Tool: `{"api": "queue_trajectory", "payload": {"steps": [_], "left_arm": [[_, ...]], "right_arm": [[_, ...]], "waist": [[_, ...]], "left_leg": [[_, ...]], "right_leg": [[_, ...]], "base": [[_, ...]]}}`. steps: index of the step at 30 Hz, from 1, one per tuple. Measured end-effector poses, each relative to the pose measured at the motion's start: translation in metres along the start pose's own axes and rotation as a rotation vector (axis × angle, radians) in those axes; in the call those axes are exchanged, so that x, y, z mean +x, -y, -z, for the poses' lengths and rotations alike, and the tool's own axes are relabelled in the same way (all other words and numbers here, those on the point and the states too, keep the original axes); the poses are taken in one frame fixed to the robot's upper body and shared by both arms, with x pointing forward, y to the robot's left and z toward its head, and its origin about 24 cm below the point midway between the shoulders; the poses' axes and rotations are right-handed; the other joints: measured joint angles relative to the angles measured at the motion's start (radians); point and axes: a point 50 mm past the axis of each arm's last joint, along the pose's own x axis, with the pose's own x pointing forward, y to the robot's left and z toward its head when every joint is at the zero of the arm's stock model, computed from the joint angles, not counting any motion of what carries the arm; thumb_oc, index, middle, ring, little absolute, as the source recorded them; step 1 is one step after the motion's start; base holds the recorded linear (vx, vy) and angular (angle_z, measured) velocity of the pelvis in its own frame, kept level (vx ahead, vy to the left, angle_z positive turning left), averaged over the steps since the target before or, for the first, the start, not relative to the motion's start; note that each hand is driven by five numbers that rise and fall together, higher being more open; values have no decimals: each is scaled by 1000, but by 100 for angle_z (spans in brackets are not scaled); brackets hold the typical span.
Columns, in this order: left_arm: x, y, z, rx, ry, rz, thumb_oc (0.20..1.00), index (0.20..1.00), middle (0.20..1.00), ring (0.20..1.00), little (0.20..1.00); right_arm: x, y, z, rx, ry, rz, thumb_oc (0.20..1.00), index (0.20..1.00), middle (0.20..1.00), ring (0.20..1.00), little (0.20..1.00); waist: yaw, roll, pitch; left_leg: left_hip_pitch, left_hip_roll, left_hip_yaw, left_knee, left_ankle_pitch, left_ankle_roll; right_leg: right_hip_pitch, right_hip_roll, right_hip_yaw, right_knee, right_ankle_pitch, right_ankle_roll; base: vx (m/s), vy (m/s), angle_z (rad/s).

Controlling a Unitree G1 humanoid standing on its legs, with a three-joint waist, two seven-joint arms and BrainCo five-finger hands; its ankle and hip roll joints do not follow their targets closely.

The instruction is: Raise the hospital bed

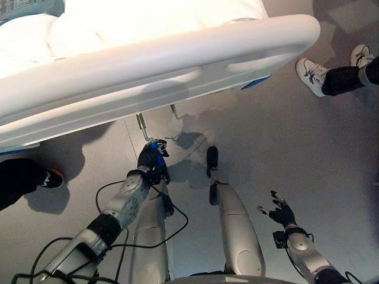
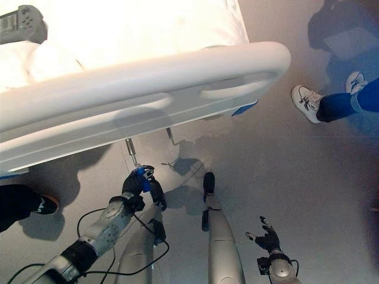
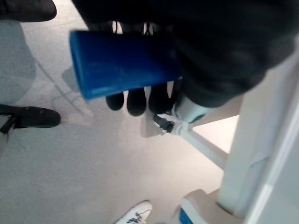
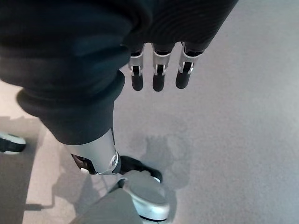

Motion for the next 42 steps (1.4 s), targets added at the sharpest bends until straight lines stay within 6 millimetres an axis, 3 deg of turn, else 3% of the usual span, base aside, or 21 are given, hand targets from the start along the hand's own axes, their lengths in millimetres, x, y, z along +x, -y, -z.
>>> {"api": "queue_trajectory", "payload": {"steps": [10, 11, 13, 17, 20, 24, 29, 42], "left_arm": [[17, 3, 0, -6, -18, -70, 200, 200, 200, 200, 200], [30, 7, -5, 8, -22, -92, 200, 200, 200, 200, 200], [37, 9, -12, -1, -12, -119, 200, 200, 200, 200, 200], [44, -6, -24, 3, 6, -201, 200, 200, 200, 200, 200], [46, -8, -26, -6, 8, -223, 200, 200, 200, 200, 200], [58, -6, -46, 9, 40, -246, 200, 200, 200, 200, 200], [59, -13, -55, -8, 61, -279, 200, 200, 200, 200, 200], [63, -30, -81, -4, 113, -350, 200, 200, 200, 200, 200]], "right_arm": [[0, 5, -8, -9, 39, 7, 1000, 1000, 1000, 1000, 1000], [0, 9, -11, -9, 59, 18, 1000, 1000, 1000, 1000, 1000], [0, 10, -12, -9, 62, 29, 1000, 1000, 1000, 1000, 1000], [-1, 9, -12, -10, 66, 27, 1000, 1000, 1000, 1000, 1000], [-2, 9, -13, -15, 72, 31, 1000, 1000, 1000, 1000, 1000], [-1, 13, -18, -23, 95, 34, 1000, 1000, 1000, 1000, 1000], [-2, 8, -22, -31, 117, 16, 1000, 1000, 1000, 1000, 1000], [-2, 3, -31, -30, 169, -5, 1000, 1000, 1000, 1000, 1000]], "waist": [[-39, -4, -2], [-40, -6, -3], [-55, -7, -3], [-94, -10, -1], [-94, -11, -2], [-94, -15, -2], [-116, -27, -2], [-115, -46, -2]], "left_leg": [[-11, 4, 28, -28, 9, -13], [-34, -1, 29, -27, 7, -9], [-71, -1, 36, -26, 15, -9], [-107, 8, 37, -26, 17, -14], [-121, 13, 36, -20, 14, -17], [-193, 14, 27, 3, 17, -15], [-227, 14, 10, 19, 16, -15], [-338, 24, -32, 80, 13, -17]], "right_leg": [[-63, 12, 26, 24, -11, -6], [-90, 7, 31, 43, -18, -8], [-130, 14, 38, 47, -9, -12], [-165, 25, 39, 44, -2, -20], [-177, 30, 39, 43, 2, -26], [-236, 27, 36, 48, 7, -25], [-254, 22, 20, 47, 7, -23], [-312, 18, -23, 47, 22, -32]], "base": [[5, -54, -8], [2, -36, -1], [9, -41, -12], [11, -41, -6], [20, -36, -1], [11, -1, 4], [12, 30, 6], [-1, 43, 5]]}}
